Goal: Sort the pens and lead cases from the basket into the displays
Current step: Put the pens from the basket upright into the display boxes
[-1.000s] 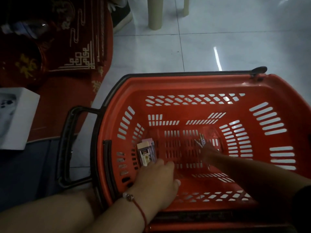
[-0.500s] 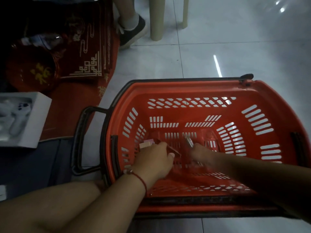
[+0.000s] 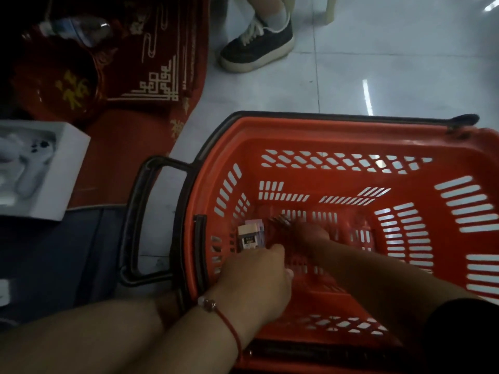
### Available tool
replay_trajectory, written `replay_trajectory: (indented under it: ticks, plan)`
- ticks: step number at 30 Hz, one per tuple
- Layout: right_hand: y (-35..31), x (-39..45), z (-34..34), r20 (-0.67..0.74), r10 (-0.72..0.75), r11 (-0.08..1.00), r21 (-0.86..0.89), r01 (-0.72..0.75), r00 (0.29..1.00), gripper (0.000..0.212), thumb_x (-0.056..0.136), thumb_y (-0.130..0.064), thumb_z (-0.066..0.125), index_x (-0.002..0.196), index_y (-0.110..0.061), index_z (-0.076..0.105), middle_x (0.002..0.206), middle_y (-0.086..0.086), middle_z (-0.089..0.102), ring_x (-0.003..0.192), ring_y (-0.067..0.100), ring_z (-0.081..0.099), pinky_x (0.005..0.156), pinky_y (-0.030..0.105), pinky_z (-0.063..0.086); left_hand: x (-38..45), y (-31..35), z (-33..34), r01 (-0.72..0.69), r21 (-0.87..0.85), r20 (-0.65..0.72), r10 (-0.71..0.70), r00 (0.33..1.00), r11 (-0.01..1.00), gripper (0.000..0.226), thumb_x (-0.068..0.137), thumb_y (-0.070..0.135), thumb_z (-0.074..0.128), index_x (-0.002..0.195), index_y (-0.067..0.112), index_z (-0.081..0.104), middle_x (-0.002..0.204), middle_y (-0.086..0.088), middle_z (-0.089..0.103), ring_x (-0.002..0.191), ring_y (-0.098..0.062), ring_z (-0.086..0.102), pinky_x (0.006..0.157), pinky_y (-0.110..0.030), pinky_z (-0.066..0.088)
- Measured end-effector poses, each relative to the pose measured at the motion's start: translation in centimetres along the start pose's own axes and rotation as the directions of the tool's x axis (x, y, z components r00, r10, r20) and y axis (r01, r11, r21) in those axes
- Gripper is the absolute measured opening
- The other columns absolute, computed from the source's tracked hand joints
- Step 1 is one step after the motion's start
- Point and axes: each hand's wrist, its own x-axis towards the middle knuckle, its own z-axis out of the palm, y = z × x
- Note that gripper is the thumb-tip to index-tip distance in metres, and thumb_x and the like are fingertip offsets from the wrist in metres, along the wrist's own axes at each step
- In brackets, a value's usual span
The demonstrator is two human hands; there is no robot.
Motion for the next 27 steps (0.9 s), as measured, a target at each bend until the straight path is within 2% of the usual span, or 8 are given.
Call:
replay_trajectory:
  ticks: [2,5,9,12,14,18,22,27]
  plan:
    - [0.8,0.4,0.2,0.07,-0.061,0.998,0.017,0.06,0.996,0.033,0.097,-0.025,0.055,0.129,-0.016,0.054,0.111,0.007,0.068,0.095,0.026,0.067,0.06,0.026,0.052,0.1,-0.9,0.1,0.027,-0.036,0.021,-0.026,0.999,0.999,0.036,0.099,0.044,0.043,0.129,0.024,0.049,0.131,-0.004,0.058,0.117,-0.026,0.055,0.097,-0.042,0.047]
    - [1.4,-0.7,-1.1,0.213,-0.164,0.986,0.033,0.161,0.963,0.026,0.09,-0.025,0.063,0.116,-0.02,0.063,0.095,0.002,0.07,0.084,0.019,0.07,0.07,0.032,0.06,0.4,-1.8,-0.1,0.065,-0.115,-0.005,-0.066,0.998,0.991,0.03,0.098,0.044,0.044,0.119,0.025,0.054,0.12,-0.002,0.062,0.107,-0.024,0.059,0.091,-0.04,0.049]
    - [-0.3,-7.9,-5.3,0.297,-0.285,0.9,0.409,0.148,0.911,0.014,0.103,-0.023,0.05,0.1,-0.02,0.063,0.079,-0.003,0.066,0.064,0.008,0.06,0.056,0.022,0.047,0.1,-1.1,-1.5,0.076,-0.22,-0.094,-0.099,0.991,0.973,0.037,0.099,0.042,0.043,0.131,0.025,0.052,0.135,0.0,0.055,0.121,-0.022,0.053,0.103,-0.039,0.043]
    - [-0.9,-15.0,-8.7,0.309,-0.461,0.7,0.703,0.127,0.832,0.025,0.1,-0.038,0.053,0.096,-0.013,0.057,0.072,-0.003,0.06,0.061,0.009,0.056,0.058,0.024,0.048,-1.2,-0.2,-2.6,0.075,-0.372,-0.147,-0.139,0.979,0.925,0.04,0.099,0.049,0.041,0.129,0.025,0.053,0.13,0.004,0.058,0.117,-0.018,0.055,0.101,-0.039,0.045]
    - [-0.9,-19.1,-10.3,0.252,-0.521,0.582,0.804,0.124,0.815,0.031,0.097,-0.038,0.054,0.103,-0.008,0.054,0.073,0.0,0.057,0.062,0.011,0.055,0.057,0.025,0.048,-2.5,0.7,-3.1,0.039,-0.496,-0.161,-0.136,0.978,0.867,0.042,0.098,0.053,0.041,0.124,0.024,0.057,0.123,0.004,0.063,0.11,-0.017,0.059,0.096,-0.038,0.048]
    - [-1.5,-25.2,-12.0,0.116,-0.526,0.483,0.856,0.184,0.843,0.031,0.1,-0.034,0.053,0.113,-0.006,0.055,0.071,0.0,0.057,0.063,0.013,0.054,0.059,0.028,0.048,-6.2,3.2,-4.4,-0.156,-0.636,-0.287,-0.044,0.957,0.756,0.032,0.099,0.044,0.046,0.095,0.021,0.068,0.09,-0.004,0.071,0.083,-0.021,0.066,0.081,-0.045,0.054]
    - [-2.9,-29.7,-13.7,-0.052,-0.526,0.449,0.831,0.329,0.849,0.023,0.1,-0.032,0.054,0.102,-0.009,0.058,0.067,0.001,0.056,0.059,0.013,0.054,0.056,0.026,0.047,-10.1,4.3,-5.8,-0.27,-0.679,-0.422,-0.062,0.904,0.683,0.032,0.093,0.047,0.054,0.084,0.02,0.07,0.086,-0.014,0.071,0.08,-0.032,0.067,0.075,-0.05,0.055]
    - [-7.0,-33.9,-13.6,-0.224,-0.574,0.447,0.72,0.53,0.788,0.012,0.103,-0.023,0.051,0.098,-0.02,0.062,0.061,-0.001,0.058,0.055,0.014,0.057,0.052,0.029,0.048,-16.1,3.3,-7.5,-0.327,-0.489,-0.65,-0.088,0.755,0.809,0.033,0.093,0.039,0.058,0.075,0.012,0.064,0.065,-0.001,0.064,0.056,-0.011,0.059,0.052,-0.031,0.048]
